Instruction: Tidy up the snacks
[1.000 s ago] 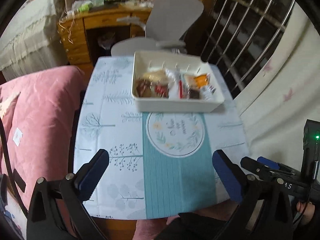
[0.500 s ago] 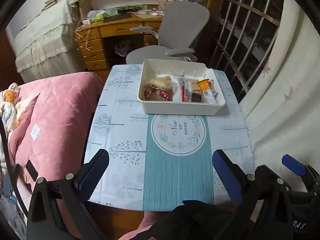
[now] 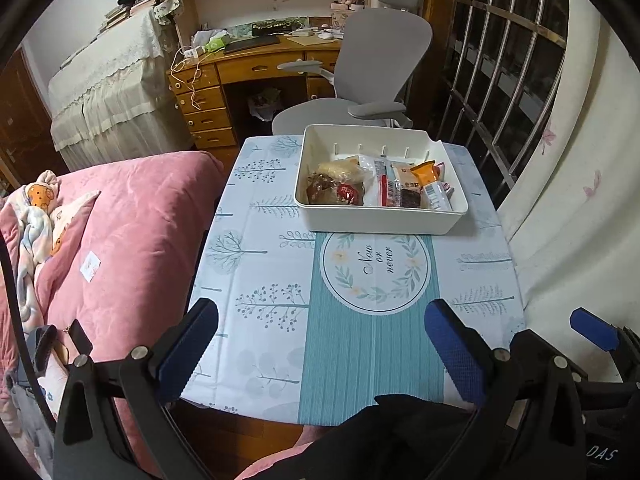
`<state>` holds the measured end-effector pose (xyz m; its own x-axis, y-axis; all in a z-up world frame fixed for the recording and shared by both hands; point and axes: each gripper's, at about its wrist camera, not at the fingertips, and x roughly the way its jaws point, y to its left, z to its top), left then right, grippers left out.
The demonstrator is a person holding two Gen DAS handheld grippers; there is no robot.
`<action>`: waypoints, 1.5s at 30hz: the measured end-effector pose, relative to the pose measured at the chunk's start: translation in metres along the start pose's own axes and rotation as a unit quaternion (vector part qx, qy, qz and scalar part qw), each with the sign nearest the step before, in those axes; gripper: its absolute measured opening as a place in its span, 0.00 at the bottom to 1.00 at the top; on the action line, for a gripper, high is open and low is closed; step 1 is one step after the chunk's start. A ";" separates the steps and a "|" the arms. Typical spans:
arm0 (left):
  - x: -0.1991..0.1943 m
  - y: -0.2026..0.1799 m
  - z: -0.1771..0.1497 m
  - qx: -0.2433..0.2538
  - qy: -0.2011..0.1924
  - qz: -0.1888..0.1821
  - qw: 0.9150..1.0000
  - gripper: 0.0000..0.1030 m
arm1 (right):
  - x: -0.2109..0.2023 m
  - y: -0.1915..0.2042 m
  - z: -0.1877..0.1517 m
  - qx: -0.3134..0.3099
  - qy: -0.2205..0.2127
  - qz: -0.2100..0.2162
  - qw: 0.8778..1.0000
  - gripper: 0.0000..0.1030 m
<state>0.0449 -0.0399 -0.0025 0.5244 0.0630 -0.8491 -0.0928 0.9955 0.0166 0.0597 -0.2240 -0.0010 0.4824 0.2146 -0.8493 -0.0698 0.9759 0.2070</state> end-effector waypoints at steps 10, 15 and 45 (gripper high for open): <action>0.002 -0.004 0.001 0.005 -0.001 0.004 1.000 1.00 | 0.003 -0.005 -0.001 0.007 0.005 -0.002 1.000 1.00; 0.004 -0.005 0.004 0.005 0.000 0.005 1.000 1.00 | 0.004 -0.005 -0.001 0.007 0.006 -0.001 1.000 1.00; 0.013 0.004 0.007 0.000 0.008 0.012 1.000 1.00 | 0.019 -0.004 0.005 0.003 0.026 0.000 1.000 1.00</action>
<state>0.0571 -0.0345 -0.0103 0.5081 0.0850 -0.8571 -0.1048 0.9938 0.0365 0.0732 -0.2237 -0.0151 0.4362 0.2166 -0.8734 -0.0652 0.9756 0.2094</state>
